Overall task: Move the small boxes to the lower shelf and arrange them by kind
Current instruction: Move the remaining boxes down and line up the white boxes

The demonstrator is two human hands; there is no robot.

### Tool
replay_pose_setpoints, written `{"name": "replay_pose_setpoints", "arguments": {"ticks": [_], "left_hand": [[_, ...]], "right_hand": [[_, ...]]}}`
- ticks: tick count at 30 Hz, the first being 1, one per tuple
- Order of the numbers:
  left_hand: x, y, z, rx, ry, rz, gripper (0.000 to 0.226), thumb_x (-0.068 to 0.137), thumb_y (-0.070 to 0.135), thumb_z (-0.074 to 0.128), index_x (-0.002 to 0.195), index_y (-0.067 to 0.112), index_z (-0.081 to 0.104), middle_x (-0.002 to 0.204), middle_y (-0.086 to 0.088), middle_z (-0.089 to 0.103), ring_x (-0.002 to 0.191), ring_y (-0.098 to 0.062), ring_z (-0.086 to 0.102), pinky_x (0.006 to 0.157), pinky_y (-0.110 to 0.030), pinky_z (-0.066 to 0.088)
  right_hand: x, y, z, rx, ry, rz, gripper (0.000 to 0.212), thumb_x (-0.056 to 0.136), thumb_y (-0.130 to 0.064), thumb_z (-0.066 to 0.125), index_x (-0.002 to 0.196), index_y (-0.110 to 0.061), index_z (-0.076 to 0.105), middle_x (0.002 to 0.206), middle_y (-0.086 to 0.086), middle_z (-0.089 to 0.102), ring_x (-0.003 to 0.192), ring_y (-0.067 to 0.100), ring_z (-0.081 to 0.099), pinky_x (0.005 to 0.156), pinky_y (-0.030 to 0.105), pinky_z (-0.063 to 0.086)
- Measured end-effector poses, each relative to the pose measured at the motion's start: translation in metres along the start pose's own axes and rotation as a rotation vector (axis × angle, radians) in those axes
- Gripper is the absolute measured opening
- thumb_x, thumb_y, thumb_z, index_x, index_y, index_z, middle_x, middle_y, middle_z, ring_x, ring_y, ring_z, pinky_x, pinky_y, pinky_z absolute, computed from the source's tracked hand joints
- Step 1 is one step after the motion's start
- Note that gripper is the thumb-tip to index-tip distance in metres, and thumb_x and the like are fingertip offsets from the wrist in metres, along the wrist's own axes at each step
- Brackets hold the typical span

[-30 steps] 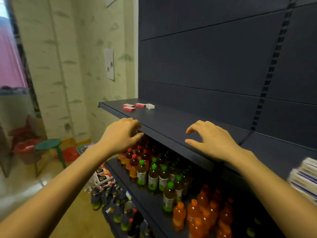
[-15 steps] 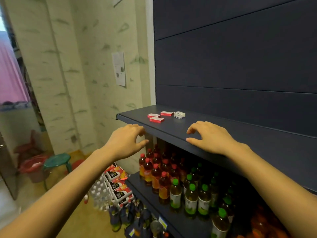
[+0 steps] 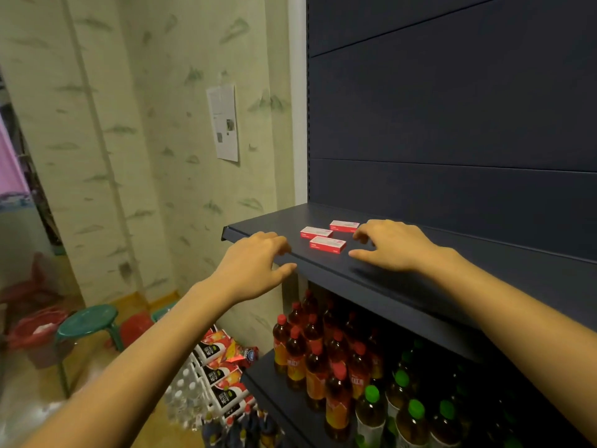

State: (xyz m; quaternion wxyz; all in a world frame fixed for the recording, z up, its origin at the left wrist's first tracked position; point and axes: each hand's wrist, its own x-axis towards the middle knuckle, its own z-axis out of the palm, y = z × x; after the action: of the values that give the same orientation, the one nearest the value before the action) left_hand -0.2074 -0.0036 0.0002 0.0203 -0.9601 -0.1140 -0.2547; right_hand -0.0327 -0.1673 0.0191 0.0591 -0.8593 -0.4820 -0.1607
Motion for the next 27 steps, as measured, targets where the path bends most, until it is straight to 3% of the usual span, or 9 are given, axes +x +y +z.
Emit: {"name": "replay_pose_setpoints", "arguments": {"ticks": [6, 13, 21, 23, 27], "left_hand": [[0.058, -0.054, 0.024, 0.013, -0.072, 0.005, 0.038, 0.087, 0.045, 0.051, 0.116, 0.02, 0.056, 0.12, 0.001, 0.06, 0.108, -0.015, 0.055, 0.089, -0.033, 0.048], [0.106, -0.089, 0.055, -0.049, -0.121, 0.032, 0.037, 0.088, 0.044, 0.05, 0.117, 0.021, 0.055, 0.12, 0.002, 0.059, 0.108, -0.015, 0.053, 0.091, -0.033, 0.046], [0.162, -0.104, 0.091, -0.205, -0.195, 0.146, 0.044, 0.083, 0.049, 0.056, 0.118, 0.023, 0.054, 0.12, 0.004, 0.058, 0.105, -0.011, 0.052, 0.091, -0.033, 0.047], [0.177, -0.106, 0.099, -0.291, -0.262, 0.186, 0.054, 0.078, 0.053, 0.061, 0.121, 0.022, 0.053, 0.122, 0.004, 0.057, 0.103, -0.009, 0.051, 0.09, -0.032, 0.047], [0.202, -0.11, 0.114, -0.41, -0.459, 0.251, 0.068, 0.074, 0.046, 0.07, 0.131, 0.019, 0.046, 0.131, 0.004, 0.05, 0.117, -0.013, 0.047, 0.097, -0.027, 0.039]], "right_hand": [[0.071, 0.01, 0.028, -0.084, -0.17, -0.01, 0.068, 0.083, -0.07, 0.035, 0.123, -0.018, 0.051, 0.121, 0.0, 0.053, 0.104, 0.022, 0.055, 0.077, 0.036, 0.043], [0.098, 0.023, 0.05, 0.025, -0.339, -0.039, 0.043, 0.085, -0.059, 0.048, 0.104, -0.022, 0.056, 0.106, -0.003, 0.06, 0.088, 0.012, 0.054, 0.07, 0.026, 0.042], [0.087, 0.034, 0.035, -0.046, -0.211, 0.048, 0.052, 0.084, -0.063, 0.043, 0.121, -0.027, 0.045, 0.123, -0.009, 0.05, 0.107, 0.011, 0.052, 0.081, 0.029, 0.046], [0.079, 0.033, 0.029, -0.041, -0.143, 0.098, 0.052, 0.083, -0.064, 0.042, 0.121, -0.028, 0.045, 0.122, -0.011, 0.051, 0.107, 0.01, 0.052, 0.08, 0.029, 0.046], [0.063, 0.031, 0.019, -0.02, -0.069, 0.246, 0.049, 0.084, -0.061, 0.045, 0.121, -0.029, 0.046, 0.12, -0.012, 0.051, 0.104, 0.008, 0.052, 0.075, 0.026, 0.041]]}}
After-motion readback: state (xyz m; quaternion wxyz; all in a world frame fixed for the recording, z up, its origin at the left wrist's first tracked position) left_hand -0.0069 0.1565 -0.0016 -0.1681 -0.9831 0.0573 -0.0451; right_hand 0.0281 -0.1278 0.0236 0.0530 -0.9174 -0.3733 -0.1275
